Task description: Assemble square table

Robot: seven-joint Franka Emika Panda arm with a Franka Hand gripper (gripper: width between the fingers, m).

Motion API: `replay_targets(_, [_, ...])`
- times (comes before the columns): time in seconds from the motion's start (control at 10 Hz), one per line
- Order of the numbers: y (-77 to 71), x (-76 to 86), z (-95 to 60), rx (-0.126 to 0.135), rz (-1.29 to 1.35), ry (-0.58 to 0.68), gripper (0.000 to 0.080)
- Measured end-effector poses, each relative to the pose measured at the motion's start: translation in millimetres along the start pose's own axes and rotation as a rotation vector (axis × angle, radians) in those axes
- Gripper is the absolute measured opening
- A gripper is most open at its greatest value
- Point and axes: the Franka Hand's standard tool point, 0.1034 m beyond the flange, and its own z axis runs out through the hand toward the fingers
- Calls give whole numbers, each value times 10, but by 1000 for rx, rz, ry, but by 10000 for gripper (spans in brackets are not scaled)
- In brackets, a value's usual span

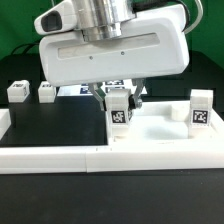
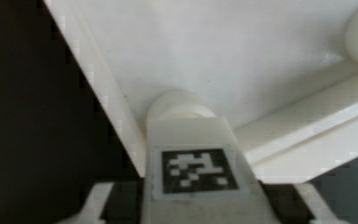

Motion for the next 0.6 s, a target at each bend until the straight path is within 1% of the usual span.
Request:
replay_targets(0.1, [-5, -5, 4, -1, 73, -1, 291])
replay_targets(0.4, [-106, -79, 45, -16, 562, -7, 291])
replay_targets(0.5, [-149, -100, 67, -16, 735, -7, 291])
replay_targets(0.6, [-164, -92, 75, 8, 889, -13, 291])
